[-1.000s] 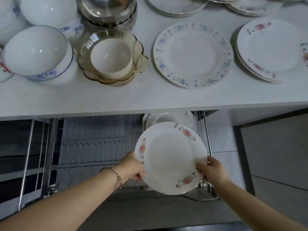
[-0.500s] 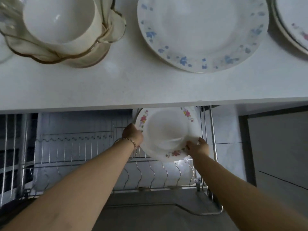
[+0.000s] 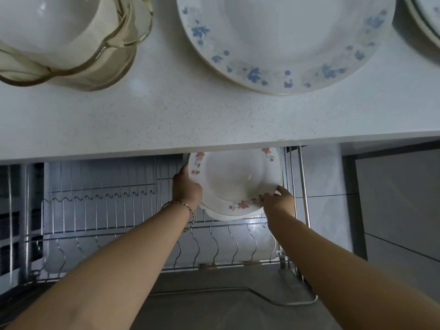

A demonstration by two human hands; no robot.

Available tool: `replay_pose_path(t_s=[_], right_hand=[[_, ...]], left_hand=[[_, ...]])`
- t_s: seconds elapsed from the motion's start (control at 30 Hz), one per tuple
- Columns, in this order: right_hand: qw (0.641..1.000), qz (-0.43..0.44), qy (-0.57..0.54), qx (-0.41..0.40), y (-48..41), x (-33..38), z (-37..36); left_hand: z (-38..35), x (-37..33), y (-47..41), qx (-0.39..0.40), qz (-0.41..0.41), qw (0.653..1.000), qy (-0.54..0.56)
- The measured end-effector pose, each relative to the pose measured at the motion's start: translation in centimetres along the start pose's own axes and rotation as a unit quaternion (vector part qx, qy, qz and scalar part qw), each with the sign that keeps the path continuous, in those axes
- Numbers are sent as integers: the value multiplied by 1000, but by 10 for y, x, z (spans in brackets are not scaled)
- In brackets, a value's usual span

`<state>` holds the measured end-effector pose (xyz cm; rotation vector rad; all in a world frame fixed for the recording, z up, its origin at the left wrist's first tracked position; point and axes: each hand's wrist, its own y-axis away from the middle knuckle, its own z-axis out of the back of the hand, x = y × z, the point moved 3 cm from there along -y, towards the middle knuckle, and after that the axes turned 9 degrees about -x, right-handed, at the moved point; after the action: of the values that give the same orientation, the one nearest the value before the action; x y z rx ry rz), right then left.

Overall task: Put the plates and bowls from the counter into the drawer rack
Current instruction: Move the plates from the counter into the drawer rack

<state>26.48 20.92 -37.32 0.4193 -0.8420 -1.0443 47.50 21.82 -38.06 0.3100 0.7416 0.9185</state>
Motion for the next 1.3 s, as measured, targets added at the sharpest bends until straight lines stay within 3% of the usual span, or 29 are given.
replay_pose_path(t_s=[0.2, 0.33, 0.43, 0.57, 0.67, 0.77, 0.87, 0.93, 1.0, 1.1, 1.3], right_hand=[[1000, 23, 16, 10, 6, -3, 6], [986, 70, 134, 67, 20, 9, 19], [932, 130, 300, 160, 46, 32, 41], [851, 276, 370, 252, 98, 95, 92], [842, 390, 317, 196, 132, 163, 148], [857, 461, 220, 70, 140, 223, 185], [895, 387, 221, -14, 115, 256, 187], [939, 304, 160, 19, 97, 262, 181], [969, 228, 46, 84, 86, 263, 167], [979, 156, -84, 98, 71, 257, 152], [970, 168, -148, 91, 72, 232, 160]], left_hand=[[13, -4, 3, 34, -15, 998, 50], [24, -18, 22, 68, -37, 997, -13], [49, -55, 60, 79, -88, 993, -21], [111, -121, 120, 71, -231, 970, 10], [166, -175, 144, -23, -297, 952, 75], [186, -204, 127, -43, -208, 968, 132], [170, -212, 98, 26, -13, 978, 205], [160, -221, 89, 64, 62, 954, 285], [155, -227, 75, 68, 72, 939, 329], [150, -226, 62, 40, 64, 933, 353], [149, -210, 76, 28, 58, 944, 324]])
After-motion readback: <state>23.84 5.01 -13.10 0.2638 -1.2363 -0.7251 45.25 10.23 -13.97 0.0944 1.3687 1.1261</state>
